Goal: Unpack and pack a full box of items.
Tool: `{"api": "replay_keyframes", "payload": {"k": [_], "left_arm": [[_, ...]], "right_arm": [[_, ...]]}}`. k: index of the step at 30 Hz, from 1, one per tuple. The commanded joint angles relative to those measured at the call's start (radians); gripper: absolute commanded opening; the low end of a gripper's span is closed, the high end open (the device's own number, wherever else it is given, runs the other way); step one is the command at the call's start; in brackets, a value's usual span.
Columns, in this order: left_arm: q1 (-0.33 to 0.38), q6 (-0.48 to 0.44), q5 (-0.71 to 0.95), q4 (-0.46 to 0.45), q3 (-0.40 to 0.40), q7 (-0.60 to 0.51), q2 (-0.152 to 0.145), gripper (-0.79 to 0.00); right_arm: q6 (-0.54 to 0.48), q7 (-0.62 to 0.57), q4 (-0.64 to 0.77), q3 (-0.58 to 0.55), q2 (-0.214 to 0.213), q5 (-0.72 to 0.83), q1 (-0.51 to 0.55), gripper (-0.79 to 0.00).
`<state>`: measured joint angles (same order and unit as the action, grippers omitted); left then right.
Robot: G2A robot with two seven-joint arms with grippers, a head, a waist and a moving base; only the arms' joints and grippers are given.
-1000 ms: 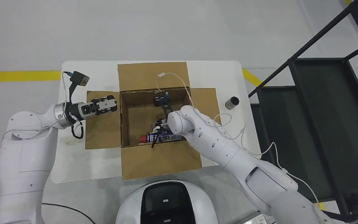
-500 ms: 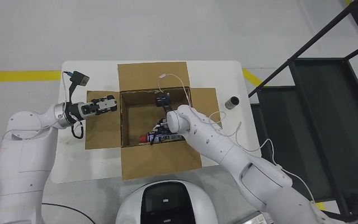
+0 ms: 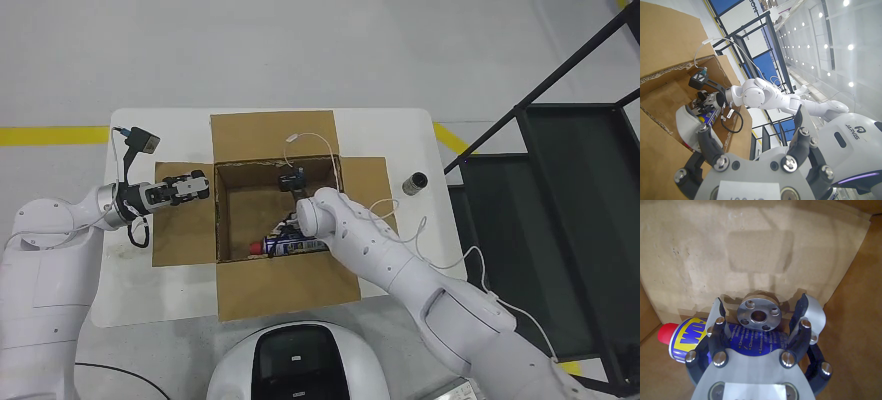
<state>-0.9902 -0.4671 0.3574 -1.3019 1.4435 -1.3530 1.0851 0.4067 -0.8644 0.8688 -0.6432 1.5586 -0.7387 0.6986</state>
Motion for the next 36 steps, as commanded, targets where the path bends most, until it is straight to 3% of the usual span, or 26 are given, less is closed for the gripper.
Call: {"api": "replay_keyframes", "payload": {"k": [1, 10, 28, 36], "left_arm": [[0.0, 0.0, 0.0, 0.0, 0.0, 0.0, 0.0, 0.0], [0.0, 0.0, 0.0, 0.0, 0.0, 0.0, 0.0, 0.0], [0.0, 0.0, 0.0, 0.0, 0.0, 0.0, 0.0, 0.0], [0.0, 0.0, 0.0, 0.0, 0.0, 0.0, 0.0, 0.0]], "right_arm": [[-0.003, 0.001, -0.005, -0.002, 0.003, 0.0, -0.001, -0.785], [0.003, 0.004, 0.055, -0.027, -0.001, -0.032, 0.011, -0.785], [0.019, -0.107, 0.58, -0.224, -0.102, -0.223, 0.22, -0.785], [-0.019, -0.124, 0.64, -0.257, -0.113, -0.225, 0.254, -0.785]]}}
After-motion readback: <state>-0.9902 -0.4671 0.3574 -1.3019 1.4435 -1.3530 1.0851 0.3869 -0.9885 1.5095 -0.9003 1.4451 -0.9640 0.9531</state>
